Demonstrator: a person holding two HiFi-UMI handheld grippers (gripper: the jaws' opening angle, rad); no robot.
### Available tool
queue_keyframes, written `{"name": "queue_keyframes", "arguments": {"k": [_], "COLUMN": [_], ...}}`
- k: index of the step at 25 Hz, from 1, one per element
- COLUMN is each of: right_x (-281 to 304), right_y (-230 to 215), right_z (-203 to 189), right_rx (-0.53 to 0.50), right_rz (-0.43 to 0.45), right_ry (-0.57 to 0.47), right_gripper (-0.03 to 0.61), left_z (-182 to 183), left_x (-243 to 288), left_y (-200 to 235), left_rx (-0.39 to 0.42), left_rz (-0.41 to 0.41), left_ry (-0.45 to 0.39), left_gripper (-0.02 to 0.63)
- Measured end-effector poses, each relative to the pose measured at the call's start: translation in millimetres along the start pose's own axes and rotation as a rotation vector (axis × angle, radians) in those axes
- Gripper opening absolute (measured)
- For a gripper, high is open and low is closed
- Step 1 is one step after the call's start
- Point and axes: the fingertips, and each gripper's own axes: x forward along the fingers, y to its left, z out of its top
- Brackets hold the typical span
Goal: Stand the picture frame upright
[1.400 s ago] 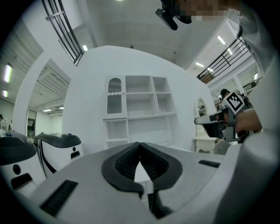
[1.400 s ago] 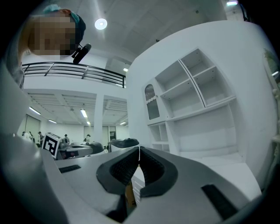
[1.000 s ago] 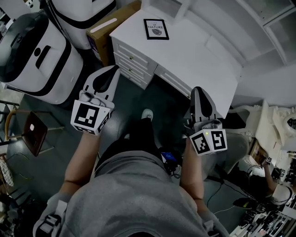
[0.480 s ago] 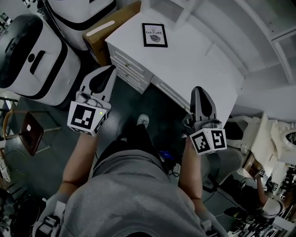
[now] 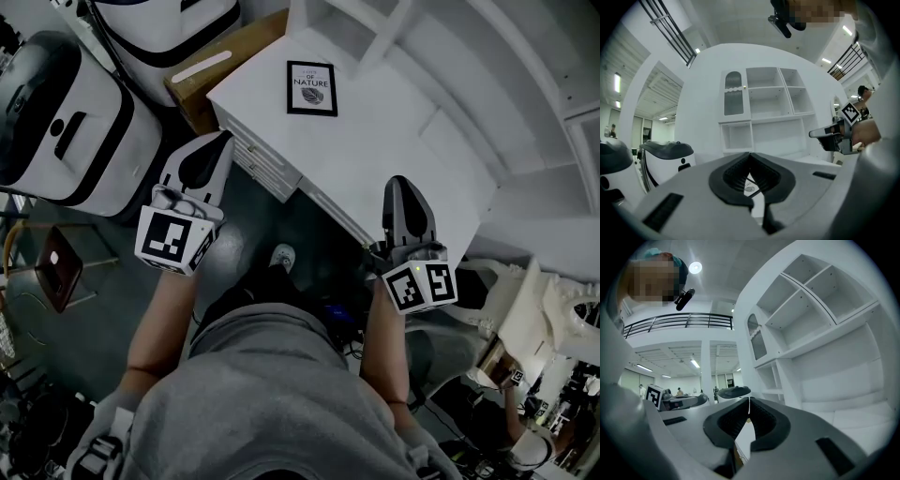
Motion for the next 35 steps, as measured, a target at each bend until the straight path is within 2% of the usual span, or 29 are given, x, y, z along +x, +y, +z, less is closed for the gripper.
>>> {"name": "queue_keyframes", "arguments": {"k": [9,19,28,35], "right_x": [33,52,50,61], "right_y": [-51,-76,-92,-88], "right_z": [1,-1,-5,-9], "right_rx": [0.036,0.078,0.107,0.082], "right_rz": [0.052,0.105,0.089,0.073], "right_ry": [0.007,0.013,0.019,0.030], "right_gripper": [0.028,0.028,0.028,0.028], "left_z": [0,-1,-3,-9], "left_x": [47,67,82,101], "left_y": [-3,-9,-21,-10], "left_rx": [0.021,0.045,0.061,0.056], "left_rz": [0.050,0.092,0.064,0.014], "left_ry": [0.020,0.041,0.057,0.054], "left_gripper": [0.008,0.008,0.008,0.008]}}
